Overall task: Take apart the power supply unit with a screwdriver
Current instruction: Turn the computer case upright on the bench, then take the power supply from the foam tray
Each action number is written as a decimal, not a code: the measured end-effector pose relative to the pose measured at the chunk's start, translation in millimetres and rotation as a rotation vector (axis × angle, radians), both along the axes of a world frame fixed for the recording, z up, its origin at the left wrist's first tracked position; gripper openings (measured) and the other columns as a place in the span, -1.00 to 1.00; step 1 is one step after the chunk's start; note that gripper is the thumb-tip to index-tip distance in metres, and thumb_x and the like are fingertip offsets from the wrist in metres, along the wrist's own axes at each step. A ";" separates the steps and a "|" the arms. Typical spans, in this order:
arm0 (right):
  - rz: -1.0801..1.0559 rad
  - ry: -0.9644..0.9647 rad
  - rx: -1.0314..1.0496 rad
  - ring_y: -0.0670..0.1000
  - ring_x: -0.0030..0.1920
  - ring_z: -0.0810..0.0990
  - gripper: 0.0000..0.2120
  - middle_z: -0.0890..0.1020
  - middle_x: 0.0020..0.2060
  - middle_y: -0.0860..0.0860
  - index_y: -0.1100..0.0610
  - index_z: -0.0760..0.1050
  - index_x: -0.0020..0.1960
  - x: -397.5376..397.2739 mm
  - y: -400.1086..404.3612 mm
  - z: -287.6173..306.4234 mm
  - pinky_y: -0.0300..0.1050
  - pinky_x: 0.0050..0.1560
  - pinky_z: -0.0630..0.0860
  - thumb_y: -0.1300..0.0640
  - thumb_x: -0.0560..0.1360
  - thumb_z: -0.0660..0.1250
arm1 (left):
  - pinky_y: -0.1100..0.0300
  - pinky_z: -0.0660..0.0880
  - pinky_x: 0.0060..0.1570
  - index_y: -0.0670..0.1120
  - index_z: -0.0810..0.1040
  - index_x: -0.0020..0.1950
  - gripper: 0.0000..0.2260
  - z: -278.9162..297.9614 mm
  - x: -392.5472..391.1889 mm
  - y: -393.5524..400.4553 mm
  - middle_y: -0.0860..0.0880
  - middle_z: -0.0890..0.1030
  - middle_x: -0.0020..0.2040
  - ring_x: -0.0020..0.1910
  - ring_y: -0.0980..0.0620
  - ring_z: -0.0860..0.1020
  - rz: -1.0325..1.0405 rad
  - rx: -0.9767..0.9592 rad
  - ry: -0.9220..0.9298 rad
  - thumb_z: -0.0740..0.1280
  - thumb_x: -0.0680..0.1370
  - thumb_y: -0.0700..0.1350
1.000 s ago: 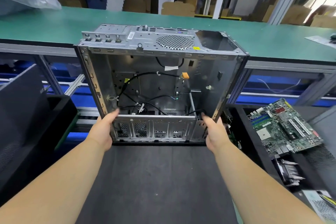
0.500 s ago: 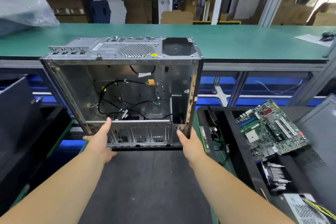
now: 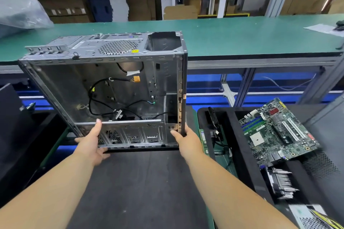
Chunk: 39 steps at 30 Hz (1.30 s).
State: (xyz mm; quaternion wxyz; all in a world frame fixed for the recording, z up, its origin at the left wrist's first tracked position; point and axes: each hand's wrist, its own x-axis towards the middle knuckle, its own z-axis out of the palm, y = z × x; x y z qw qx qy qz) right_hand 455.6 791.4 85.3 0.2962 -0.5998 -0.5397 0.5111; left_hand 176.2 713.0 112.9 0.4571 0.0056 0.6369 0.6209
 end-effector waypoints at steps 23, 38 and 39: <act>-0.271 -0.135 0.030 -0.06 0.04 0.57 -0.68 0.59 0.21 -0.11 -0.01 0.48 0.32 18.9 -86.7 15.2 -0.09 0.11 0.49 0.02 0.58 0.33 | -0.08 0.27 0.44 0.06 0.11 0.57 -0.30 -9.4 48.0 -48.8 -0.07 0.43 0.40 0.37 -0.09 0.42 -0.361 0.100 0.148 0.40 0.53 0.10; -0.533 -0.216 0.052 -0.06 -0.26 0.52 -0.92 0.62 -0.13 -0.12 -0.04 0.58 0.03 89.7 -216.4 22.7 -0.17 -0.22 0.42 0.06 0.57 0.32 | 0.08 0.48 0.19 0.11 0.61 0.09 -0.87 1.0 141.4 -97.6 0.06 0.66 0.08 0.08 0.10 0.62 -1.048 0.254 0.338 0.32 0.60 -0.08; -0.540 -0.231 0.056 -0.06 -0.25 0.54 -0.93 0.62 -0.15 -0.13 -0.04 0.57 0.01 96.2 -220.2 22.6 -0.19 -0.25 0.42 0.06 0.57 0.32 | 0.09 0.48 0.18 0.10 0.62 0.08 -0.87 1.3 146.1 -100.9 0.05 0.67 0.07 0.06 0.10 0.62 -1.060 0.251 0.344 0.33 0.59 -0.09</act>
